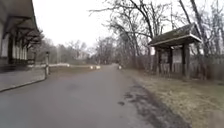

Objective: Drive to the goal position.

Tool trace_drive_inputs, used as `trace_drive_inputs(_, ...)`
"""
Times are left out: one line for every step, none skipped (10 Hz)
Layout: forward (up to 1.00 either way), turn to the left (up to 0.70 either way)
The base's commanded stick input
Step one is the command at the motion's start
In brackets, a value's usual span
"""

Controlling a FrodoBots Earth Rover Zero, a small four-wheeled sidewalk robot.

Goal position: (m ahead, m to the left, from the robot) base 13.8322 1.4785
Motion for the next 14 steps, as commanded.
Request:
trace_drive_inputs(1.0, 0.0)
trace_drive_inputs(1.0, 0.0)
trace_drive_inputs(1.0, 0.0)
trace_drive_inputs(1.0, 0.0)
trace_drive_inputs(1.0, 0.0)
trace_drive_inputs(1.0, 0.0)
trace_drive_inputs(1.0, 0.0)
trace_drive_inputs(1.0, 0.0)
trace_drive_inputs(1.0, 0.0)
trace_drive_inputs(1.0, 0.0)
trace_drive_inputs(1.0, 0.0)
trace_drive_inputs(1.0, 0.0)
trace_drive_inputs(1.0, 0.0)
trace_drive_inputs(1.0, 0.0)
